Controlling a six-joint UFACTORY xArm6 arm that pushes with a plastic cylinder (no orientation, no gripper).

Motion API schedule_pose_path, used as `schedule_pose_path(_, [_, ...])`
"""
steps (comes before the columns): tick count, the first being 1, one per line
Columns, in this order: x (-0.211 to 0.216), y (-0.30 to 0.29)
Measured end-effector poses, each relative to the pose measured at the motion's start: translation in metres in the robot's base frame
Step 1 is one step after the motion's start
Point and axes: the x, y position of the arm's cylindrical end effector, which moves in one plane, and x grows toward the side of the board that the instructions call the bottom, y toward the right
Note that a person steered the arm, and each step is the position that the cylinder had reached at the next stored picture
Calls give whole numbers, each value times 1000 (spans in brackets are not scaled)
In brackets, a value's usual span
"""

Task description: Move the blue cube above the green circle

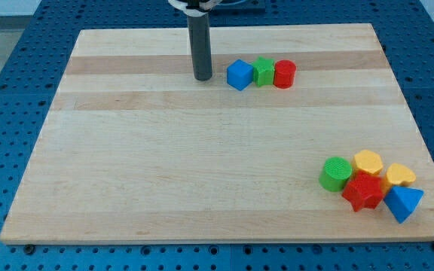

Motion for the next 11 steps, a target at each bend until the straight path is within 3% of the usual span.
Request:
schedule_pose_path(3, [1,67])
schedule_pose_path(7, [79,84])
schedule_pose_path(11, [102,187])
